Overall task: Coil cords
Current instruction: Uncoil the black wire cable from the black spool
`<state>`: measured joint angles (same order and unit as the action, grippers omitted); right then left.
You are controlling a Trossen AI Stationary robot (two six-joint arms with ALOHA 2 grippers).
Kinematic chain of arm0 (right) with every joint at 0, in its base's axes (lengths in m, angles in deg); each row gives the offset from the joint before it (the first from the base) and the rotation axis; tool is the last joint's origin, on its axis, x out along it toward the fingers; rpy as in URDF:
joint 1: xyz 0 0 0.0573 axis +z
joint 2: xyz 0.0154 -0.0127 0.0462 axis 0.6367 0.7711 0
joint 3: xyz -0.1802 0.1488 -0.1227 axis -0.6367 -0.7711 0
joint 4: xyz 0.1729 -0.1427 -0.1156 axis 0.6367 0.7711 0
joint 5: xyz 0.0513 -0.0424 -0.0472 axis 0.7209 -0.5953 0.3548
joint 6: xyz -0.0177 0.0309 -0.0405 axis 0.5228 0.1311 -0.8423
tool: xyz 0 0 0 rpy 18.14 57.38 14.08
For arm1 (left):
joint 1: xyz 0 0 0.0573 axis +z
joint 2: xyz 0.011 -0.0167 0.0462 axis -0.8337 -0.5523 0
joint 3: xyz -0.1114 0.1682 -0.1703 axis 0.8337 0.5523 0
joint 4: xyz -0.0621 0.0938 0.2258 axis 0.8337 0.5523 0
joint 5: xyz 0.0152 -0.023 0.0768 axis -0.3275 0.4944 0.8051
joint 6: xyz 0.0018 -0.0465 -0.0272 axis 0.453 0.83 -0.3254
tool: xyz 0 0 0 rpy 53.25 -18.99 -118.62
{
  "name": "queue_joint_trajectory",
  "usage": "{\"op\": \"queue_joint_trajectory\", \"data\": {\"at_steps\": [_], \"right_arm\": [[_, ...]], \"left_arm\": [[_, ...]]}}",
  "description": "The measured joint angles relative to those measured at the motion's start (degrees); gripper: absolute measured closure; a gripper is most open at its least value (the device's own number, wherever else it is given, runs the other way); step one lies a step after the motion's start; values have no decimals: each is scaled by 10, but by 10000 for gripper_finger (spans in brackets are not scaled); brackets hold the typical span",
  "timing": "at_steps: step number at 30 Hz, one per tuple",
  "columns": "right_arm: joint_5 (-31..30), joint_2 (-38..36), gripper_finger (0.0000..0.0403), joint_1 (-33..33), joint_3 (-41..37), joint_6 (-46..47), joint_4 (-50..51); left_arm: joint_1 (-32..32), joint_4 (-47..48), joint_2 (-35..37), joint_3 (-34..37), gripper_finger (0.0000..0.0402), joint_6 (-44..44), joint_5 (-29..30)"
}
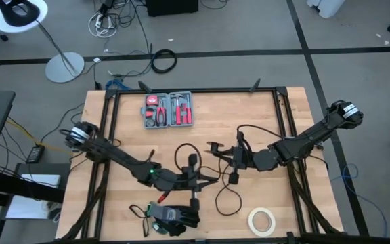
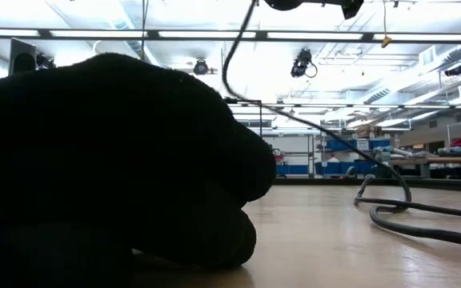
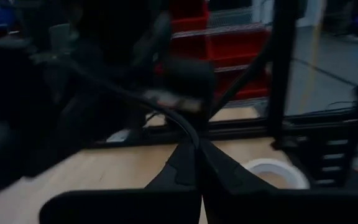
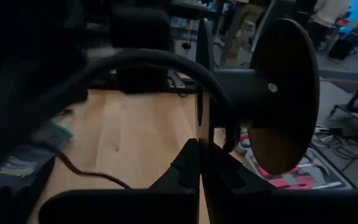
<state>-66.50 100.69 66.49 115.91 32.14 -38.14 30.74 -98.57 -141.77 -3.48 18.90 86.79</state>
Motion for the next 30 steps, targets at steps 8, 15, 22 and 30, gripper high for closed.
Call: {"op": "queue_joint_trajectory", "data": {"at_steps": [8, 15, 22, 30], "right_arm": [[-4, 0, 403, 10, 0, -21, -18], [-35, -24, 403, 31, 0, -62, -8], [-34, -73, 403, 48, 0, -37, 55], [-58, -75, 403, 53, 0, -21, 69]], "left_arm": [[10, 12, -15, 0, 396, 12, 0], [9, 11, -13, 0, 396, 15, -99], [10, 2, -13, 0, 396, 15, -113], [9, 6, 1, 0, 396, 5, -116]]}}
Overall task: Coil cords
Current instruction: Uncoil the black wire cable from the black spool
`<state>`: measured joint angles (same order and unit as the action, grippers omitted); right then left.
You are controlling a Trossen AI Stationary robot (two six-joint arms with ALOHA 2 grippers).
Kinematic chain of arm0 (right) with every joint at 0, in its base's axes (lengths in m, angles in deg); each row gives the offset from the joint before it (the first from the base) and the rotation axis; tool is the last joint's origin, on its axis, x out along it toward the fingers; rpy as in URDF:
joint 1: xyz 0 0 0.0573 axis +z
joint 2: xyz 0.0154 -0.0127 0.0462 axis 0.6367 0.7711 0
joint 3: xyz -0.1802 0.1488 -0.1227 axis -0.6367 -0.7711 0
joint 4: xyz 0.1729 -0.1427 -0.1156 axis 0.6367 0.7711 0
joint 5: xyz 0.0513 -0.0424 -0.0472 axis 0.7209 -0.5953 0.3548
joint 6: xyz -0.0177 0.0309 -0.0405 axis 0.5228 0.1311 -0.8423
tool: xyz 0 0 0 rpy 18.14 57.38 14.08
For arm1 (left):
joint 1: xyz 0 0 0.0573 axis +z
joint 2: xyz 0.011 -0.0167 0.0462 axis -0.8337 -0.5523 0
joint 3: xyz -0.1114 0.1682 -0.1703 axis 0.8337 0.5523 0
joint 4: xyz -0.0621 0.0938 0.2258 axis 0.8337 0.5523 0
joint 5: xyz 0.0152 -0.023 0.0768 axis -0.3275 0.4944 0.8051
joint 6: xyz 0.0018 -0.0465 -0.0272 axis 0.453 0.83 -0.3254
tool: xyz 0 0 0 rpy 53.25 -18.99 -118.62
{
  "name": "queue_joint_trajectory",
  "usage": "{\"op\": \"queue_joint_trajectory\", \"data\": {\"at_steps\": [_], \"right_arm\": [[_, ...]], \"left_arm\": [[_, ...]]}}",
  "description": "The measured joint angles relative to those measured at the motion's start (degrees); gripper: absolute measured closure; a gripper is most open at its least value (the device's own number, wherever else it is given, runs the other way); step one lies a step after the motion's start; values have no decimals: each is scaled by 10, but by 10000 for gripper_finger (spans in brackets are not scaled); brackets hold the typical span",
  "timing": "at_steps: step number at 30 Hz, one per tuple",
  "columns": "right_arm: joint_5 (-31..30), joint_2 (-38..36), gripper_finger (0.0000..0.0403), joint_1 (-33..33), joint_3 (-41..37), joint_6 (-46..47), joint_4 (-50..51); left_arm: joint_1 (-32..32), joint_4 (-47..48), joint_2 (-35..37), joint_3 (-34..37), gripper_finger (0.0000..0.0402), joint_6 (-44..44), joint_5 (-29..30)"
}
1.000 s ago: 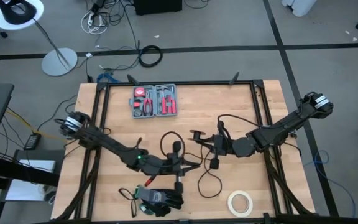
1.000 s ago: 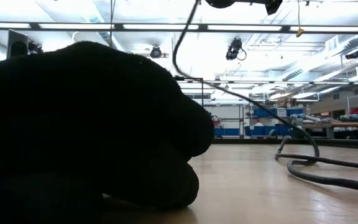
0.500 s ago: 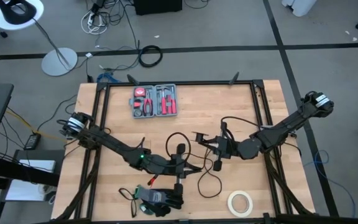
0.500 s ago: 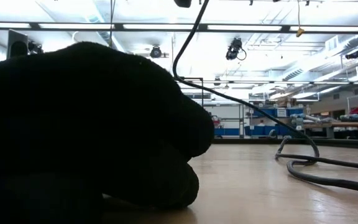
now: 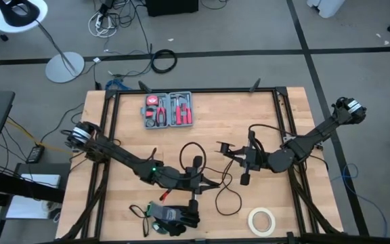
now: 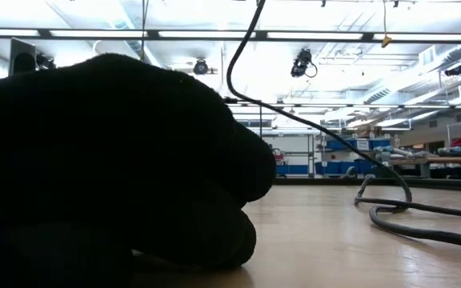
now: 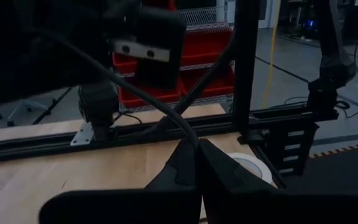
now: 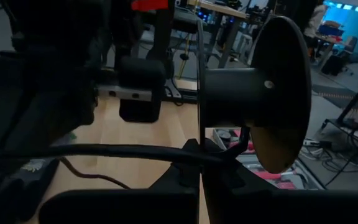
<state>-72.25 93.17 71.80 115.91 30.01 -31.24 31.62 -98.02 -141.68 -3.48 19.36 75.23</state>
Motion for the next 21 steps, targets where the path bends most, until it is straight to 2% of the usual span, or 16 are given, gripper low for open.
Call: {"op": "queue_joint_trajectory", "data": {"at_steps": [5, 11, 15, 19, 21], "right_arm": [[2, 0, 403, 0, 0, 2, 5], [27, 0, 403, 0, 0, 11, 7], [28, 0, 403, 12, 0, 26, 27], [35, 0, 403, 28, 0, 41, 49], [57, 0, 403, 33, 0, 38, 50]], "left_arm": [[-12, 2, 12, 0, 379, -28, 48], [-23, 6, 17, 1, 281, -53, 129], [-23, 5, 26, 1, 232, -81, 144], [-23, 7, 43, 0, 219, -80, 149], [-23, 21, 53, 1, 219, -71, 164]]}}
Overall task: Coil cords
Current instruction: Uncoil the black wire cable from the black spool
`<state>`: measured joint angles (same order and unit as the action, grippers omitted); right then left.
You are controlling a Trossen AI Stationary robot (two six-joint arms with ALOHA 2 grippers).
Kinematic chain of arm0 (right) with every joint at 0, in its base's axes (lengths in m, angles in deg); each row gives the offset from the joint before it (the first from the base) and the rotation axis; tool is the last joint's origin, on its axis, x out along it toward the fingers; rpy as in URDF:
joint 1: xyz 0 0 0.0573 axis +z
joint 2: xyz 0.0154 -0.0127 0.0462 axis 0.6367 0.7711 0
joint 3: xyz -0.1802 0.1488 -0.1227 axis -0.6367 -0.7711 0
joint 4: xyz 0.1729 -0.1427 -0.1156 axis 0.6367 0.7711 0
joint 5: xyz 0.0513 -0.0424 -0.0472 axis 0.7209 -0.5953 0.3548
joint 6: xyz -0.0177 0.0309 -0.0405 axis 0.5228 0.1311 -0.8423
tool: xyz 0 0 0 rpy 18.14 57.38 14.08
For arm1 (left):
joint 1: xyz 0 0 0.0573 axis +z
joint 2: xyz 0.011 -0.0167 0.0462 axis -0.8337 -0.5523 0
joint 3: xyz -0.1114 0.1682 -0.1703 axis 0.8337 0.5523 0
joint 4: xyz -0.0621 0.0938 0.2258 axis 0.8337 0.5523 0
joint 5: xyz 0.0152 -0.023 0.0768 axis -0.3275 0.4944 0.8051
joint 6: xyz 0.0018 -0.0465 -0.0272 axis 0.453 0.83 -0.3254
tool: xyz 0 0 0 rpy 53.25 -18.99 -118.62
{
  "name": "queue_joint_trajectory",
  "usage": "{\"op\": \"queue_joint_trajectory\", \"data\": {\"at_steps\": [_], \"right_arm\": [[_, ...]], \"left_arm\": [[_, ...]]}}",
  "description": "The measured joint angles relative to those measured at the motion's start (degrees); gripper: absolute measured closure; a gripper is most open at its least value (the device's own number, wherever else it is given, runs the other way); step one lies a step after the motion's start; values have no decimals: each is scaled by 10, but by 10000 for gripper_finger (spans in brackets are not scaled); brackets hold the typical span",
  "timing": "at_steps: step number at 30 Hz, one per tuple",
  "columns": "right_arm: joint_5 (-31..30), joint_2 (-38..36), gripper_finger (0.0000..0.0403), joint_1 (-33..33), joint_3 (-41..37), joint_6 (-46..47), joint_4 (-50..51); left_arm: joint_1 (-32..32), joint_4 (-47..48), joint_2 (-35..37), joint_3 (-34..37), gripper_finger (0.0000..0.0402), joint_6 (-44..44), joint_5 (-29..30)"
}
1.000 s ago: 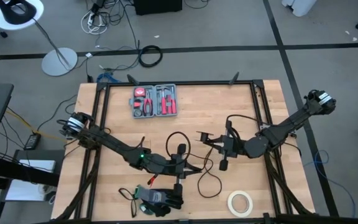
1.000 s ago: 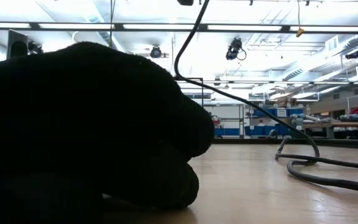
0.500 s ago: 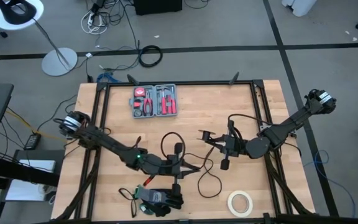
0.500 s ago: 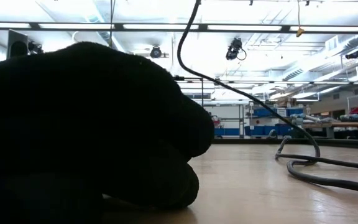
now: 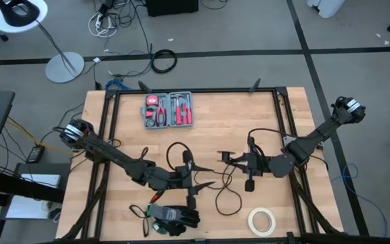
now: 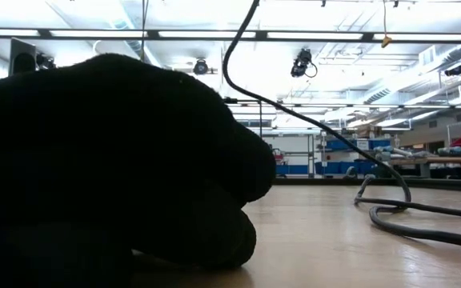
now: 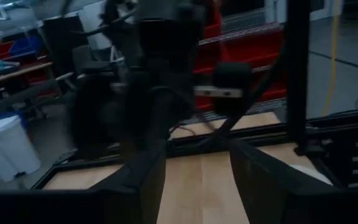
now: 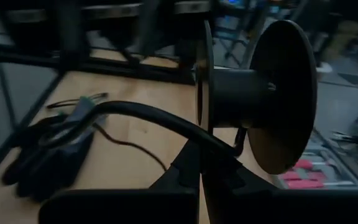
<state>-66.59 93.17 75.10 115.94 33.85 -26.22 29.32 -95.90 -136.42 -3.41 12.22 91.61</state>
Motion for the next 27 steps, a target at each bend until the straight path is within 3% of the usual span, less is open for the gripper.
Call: {"op": "queue_joint_trajectory", "data": {"at_steps": [4, 12, 27], "right_arm": [[65, 0, 403, 1, 0, 2, -1], [176, 36, 403, -28, 0, -3, -25], [231, 67, 403, -60, 0, -32, -92]], "left_arm": [[5, 25, 10, 0, 219, 37, 28], [16, 47, 10, 0, 219, 67, 27], [15, 66, 10, -1, 234, 98, 27]]}}
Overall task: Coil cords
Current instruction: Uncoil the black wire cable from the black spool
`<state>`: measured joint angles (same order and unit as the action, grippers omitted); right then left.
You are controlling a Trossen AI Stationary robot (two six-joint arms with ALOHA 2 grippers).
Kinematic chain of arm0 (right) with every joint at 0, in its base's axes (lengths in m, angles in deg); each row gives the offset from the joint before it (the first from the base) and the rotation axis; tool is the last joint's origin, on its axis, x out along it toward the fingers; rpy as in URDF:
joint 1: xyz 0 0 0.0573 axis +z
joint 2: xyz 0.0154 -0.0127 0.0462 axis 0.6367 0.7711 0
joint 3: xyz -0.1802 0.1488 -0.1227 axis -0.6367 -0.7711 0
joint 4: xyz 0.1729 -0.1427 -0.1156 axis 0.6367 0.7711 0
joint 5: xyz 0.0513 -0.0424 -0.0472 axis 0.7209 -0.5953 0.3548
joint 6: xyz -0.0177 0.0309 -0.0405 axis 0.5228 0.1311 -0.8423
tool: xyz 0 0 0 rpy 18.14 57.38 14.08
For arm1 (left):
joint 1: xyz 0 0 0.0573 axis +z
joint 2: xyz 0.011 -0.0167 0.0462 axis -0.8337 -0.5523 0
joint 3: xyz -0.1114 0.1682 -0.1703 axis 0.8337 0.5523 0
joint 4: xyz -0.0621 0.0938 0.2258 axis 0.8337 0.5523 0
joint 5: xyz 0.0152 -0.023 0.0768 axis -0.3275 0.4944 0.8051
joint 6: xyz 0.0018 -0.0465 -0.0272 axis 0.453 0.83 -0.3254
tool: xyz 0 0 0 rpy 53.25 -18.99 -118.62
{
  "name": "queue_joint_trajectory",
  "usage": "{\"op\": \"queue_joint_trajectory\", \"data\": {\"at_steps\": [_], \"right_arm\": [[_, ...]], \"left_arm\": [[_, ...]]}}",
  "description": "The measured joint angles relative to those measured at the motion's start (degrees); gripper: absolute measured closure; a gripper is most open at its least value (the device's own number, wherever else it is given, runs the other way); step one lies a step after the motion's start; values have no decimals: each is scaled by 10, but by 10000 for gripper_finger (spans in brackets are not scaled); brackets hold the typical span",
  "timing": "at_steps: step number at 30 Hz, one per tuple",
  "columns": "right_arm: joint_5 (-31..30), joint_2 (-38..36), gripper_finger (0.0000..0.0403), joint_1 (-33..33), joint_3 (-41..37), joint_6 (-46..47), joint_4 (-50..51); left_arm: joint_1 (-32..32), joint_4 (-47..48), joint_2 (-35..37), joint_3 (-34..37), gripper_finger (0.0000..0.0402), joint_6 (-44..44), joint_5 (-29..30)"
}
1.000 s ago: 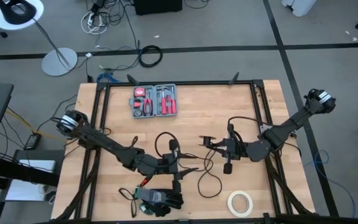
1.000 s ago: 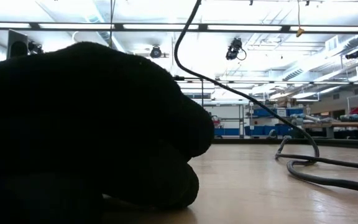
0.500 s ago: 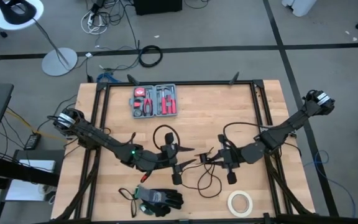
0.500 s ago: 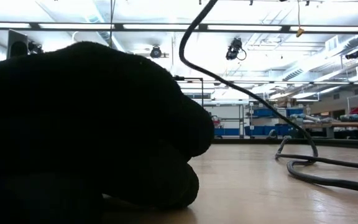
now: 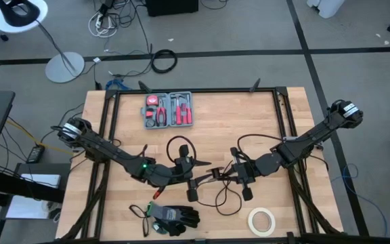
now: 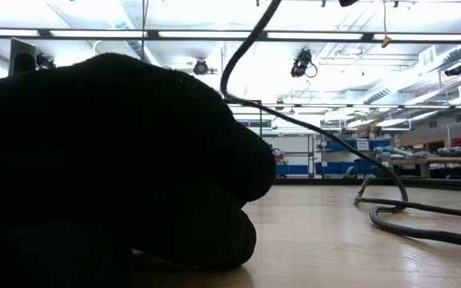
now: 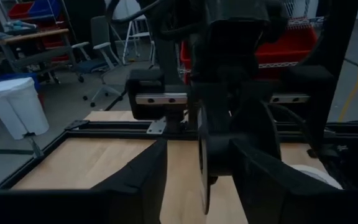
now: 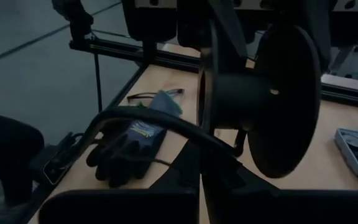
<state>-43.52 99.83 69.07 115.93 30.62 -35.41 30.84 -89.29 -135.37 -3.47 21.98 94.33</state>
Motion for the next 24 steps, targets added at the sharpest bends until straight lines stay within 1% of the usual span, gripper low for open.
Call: {"op": "queue_joint_trajectory", "data": {"at_steps": [1, 3, 6, 7, 8, 14, 18, 20, 24], "right_arm": [[0, 0, 403, 0, 0, 0, -2], [0, 1, 403, 0, -1, 0, -2], [1, 1, 400, 0, -1, 0, -4], [3, 1, 396, 0, -1, 0, -7], [3, 1, 390, 0, -1, 0, -11], [4, 1, 332, 0, -1, 5, -35], [-2, -4, 299, 0, -1, 37, -15], [-15, -17, 290, 0, 1, 69, 23], [-47, -67, 286, 0, 18, 146, 164]], "left_arm": [[0, 7, 0, -1, 244, 2, 0], [0, 21, 1, -1, 277, 1, 0], [0, 42, 0, -1, 361, -1, -10], [0, 44, 0, 0, 380, -2, -13], [1, 41, 0, 0, 388, -2, -14], [1, 34, 0, 0, 398, -15, -12], [1, 32, 0, 0, 400, -28, -12], [1, 37, 0, 0, 400, -31, -13], [1, 50, 9, 2, 401, -32, -13]]}}
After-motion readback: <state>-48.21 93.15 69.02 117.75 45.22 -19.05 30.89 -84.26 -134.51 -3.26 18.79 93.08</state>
